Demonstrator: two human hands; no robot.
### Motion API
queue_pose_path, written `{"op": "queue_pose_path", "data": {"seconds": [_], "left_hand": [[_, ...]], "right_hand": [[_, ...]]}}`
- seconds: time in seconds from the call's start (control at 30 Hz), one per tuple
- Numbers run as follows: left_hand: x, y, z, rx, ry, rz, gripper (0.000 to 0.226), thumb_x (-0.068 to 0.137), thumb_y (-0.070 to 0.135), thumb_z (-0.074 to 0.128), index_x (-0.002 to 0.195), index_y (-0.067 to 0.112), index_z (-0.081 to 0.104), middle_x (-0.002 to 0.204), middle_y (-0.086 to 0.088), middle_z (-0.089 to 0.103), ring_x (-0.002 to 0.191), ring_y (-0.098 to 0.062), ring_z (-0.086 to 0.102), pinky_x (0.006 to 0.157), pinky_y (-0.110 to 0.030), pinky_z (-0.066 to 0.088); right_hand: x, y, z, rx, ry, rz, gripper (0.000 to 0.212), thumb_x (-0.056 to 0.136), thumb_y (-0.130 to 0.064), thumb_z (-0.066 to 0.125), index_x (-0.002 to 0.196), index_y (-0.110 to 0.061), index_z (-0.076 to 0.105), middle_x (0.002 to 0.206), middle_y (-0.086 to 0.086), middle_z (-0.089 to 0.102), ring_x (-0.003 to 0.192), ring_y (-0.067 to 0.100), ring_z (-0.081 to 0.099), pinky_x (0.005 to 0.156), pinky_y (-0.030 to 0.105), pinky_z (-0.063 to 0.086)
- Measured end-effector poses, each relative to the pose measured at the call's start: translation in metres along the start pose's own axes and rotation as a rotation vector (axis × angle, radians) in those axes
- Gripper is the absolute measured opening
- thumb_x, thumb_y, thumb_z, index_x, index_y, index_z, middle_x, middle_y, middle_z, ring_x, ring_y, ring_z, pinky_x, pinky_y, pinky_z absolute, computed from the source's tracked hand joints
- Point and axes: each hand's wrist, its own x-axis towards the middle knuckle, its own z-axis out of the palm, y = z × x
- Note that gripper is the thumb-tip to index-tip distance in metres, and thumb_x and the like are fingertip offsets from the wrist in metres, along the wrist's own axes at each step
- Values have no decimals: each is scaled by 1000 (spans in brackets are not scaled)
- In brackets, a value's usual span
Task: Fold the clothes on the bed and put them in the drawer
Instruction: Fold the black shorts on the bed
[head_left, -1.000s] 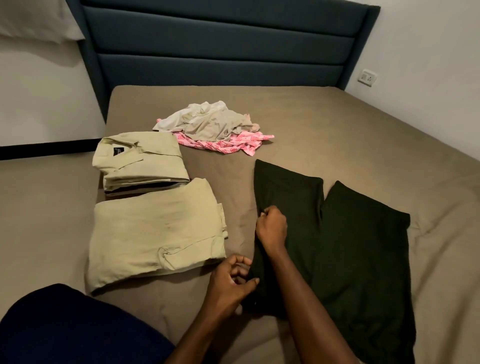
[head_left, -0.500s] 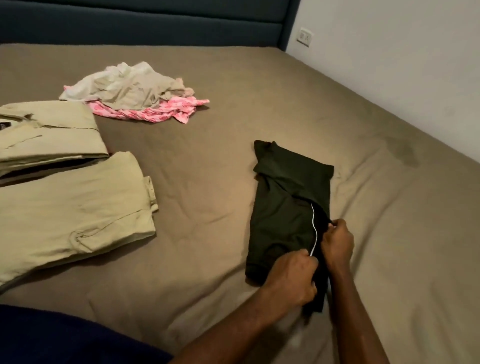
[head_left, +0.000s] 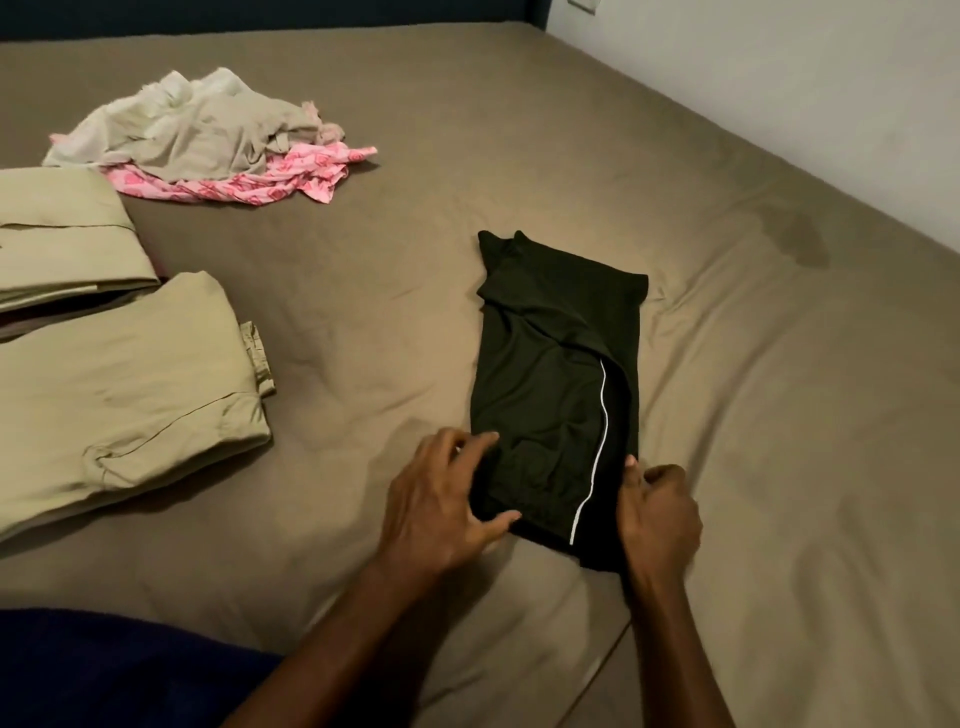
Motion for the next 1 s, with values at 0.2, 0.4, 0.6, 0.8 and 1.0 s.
{"op": "queue_pose_path", "data": {"seconds": [0.2,0.4,0.6,0.8,1.0], "left_hand": [[-3,-45,-6,-184,-148,-25,70,74,61,68,141,41,57,108,13,63,85,2,56,76,-31,57],[13,-15,-1,-167,-216,46,58,78,20,77,125,28,45,116,3,64,92,-21,65,76,-34,55],[4,-5,-6,-52,-113,-68,40,76,13,74,108,17,49,74,-5,64,63,-31,64,57,-35,47],[-19,-2,-14,107,-92,-61,39,80,11,73,114,10,53,71,-10,67,60,-33,67,53,-35,49],[-26,-18,-24,176,-391,183,67,100,17,48,161,31,26,103,-15,67,91,-35,65,83,-43,52]], "right_hand": [[-26,-5,-5,71,-146,35,49,99,-52,58,120,-8,55,111,16,69,103,40,65,85,41,49],[-48,-17,-7,196,-139,47,42,101,-33,60,129,-4,47,119,22,67,107,43,64,85,44,50],[-56,-16,-6,297,-120,68,29,103,-33,60,118,-9,52,103,19,69,77,38,70,62,39,58],[-69,-17,1,196,-103,17,34,101,-41,61,112,-11,48,82,12,65,51,35,63,50,47,56],[-71,-12,-9,256,-192,38,23,106,-33,56,115,-15,45,83,21,65,41,34,59,31,33,44]]}}
